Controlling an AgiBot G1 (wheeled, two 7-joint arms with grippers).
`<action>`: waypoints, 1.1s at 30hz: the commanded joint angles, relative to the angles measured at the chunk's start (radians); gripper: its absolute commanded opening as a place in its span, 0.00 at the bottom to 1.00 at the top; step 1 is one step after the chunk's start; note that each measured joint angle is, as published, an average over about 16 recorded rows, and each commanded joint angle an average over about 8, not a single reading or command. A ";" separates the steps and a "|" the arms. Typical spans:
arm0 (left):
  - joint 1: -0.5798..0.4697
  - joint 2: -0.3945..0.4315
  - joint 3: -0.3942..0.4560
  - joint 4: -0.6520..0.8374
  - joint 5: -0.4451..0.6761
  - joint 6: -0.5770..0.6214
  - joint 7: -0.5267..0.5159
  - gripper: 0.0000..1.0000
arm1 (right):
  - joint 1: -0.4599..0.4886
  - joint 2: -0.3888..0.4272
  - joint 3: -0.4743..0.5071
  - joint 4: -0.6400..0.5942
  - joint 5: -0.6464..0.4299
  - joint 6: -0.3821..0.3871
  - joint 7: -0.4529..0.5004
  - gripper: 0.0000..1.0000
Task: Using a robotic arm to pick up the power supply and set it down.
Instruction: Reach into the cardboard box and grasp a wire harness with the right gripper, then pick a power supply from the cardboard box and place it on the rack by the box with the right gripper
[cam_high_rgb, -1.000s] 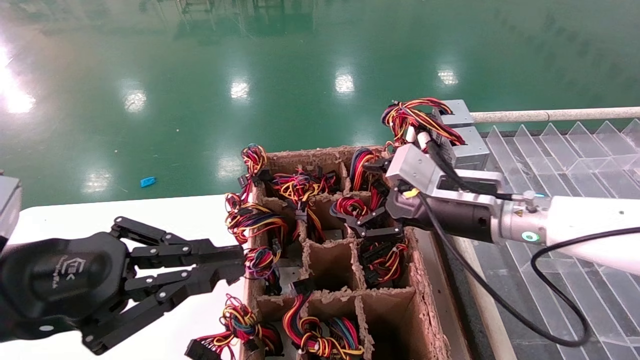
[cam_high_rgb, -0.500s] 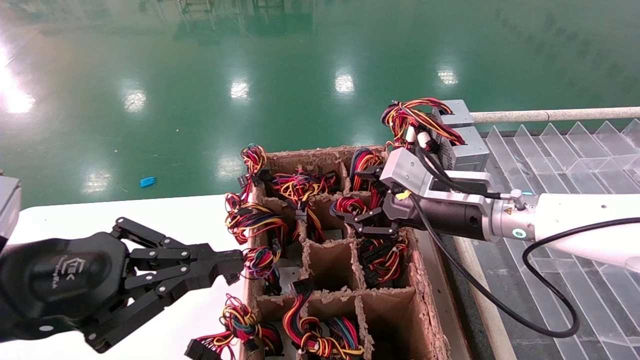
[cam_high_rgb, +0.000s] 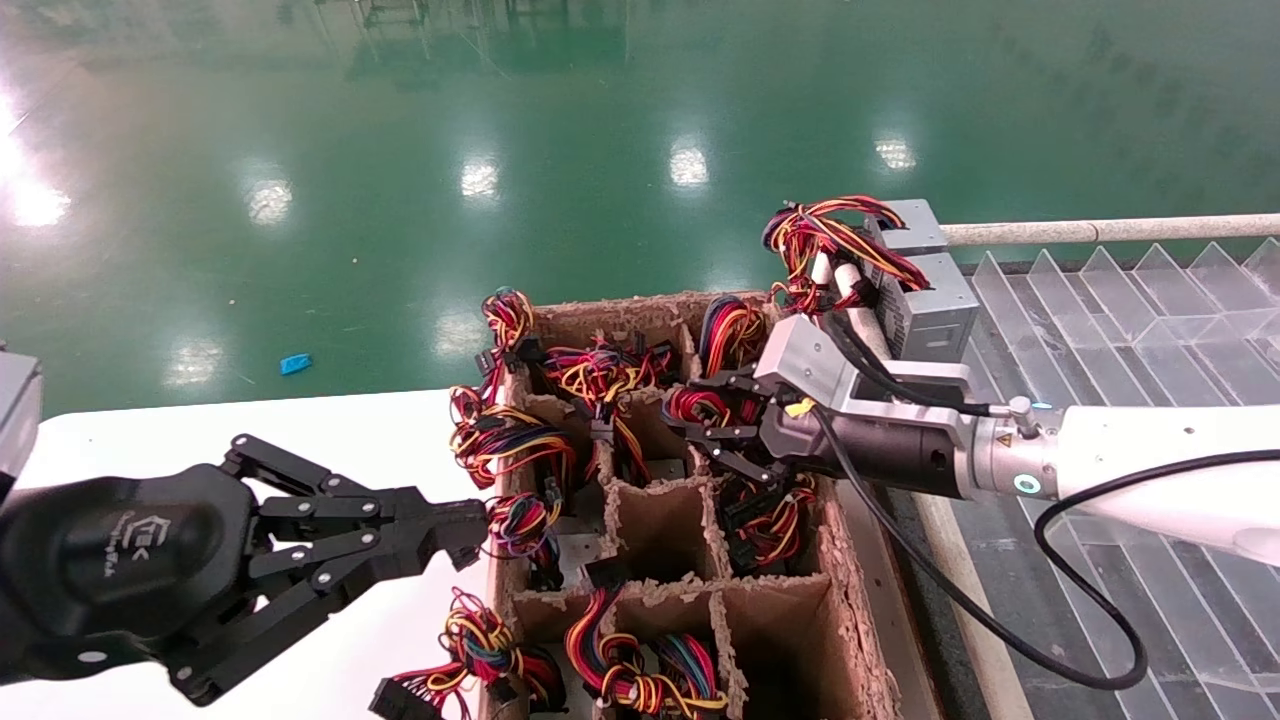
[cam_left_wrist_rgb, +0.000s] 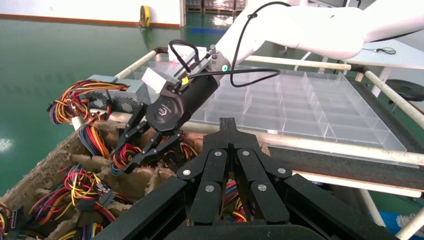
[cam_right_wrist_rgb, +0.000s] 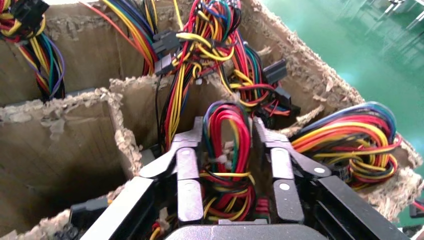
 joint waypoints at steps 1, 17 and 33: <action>0.000 0.000 0.000 0.000 0.000 0.000 0.000 0.00 | -0.003 0.003 0.000 0.000 0.002 -0.002 0.000 0.00; 0.000 0.000 0.000 0.000 0.000 0.000 0.000 0.00 | -0.012 0.042 0.008 0.070 0.012 -0.016 0.039 0.00; 0.000 0.000 0.000 0.000 0.000 0.000 0.000 0.00 | 0.049 0.060 0.047 0.225 0.004 0.026 -0.005 0.00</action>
